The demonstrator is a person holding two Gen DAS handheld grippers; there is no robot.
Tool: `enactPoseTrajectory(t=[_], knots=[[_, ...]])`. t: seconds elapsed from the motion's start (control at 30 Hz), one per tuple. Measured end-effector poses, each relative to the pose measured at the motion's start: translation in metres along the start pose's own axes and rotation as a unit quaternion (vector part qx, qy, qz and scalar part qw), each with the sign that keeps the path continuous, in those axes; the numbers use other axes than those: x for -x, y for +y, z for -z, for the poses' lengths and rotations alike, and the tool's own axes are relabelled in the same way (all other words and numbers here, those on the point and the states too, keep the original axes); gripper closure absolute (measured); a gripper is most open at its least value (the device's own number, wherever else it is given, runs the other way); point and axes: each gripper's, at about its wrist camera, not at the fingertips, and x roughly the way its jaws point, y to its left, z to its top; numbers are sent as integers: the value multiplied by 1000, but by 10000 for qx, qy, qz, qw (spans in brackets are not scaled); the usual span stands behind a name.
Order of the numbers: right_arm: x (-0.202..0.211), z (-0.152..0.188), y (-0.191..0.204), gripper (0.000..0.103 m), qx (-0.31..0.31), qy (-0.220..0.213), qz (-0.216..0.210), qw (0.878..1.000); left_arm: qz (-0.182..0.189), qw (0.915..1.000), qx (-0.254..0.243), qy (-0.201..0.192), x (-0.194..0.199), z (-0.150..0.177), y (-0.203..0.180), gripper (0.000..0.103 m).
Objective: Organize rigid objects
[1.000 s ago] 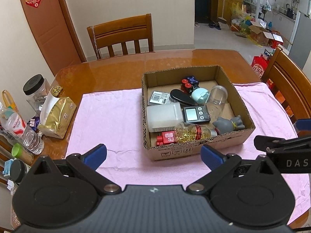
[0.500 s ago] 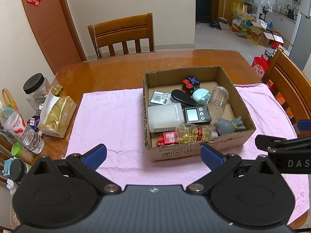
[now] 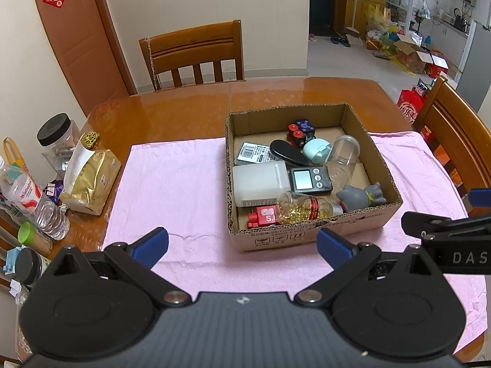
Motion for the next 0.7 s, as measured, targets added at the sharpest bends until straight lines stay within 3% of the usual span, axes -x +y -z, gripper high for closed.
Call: enactPoseTrajectory(t=[0.7], knots=[[5,-2,-2,0,6,-63,8,10000,-13,10000,34,-25,4,0,-1,1]])
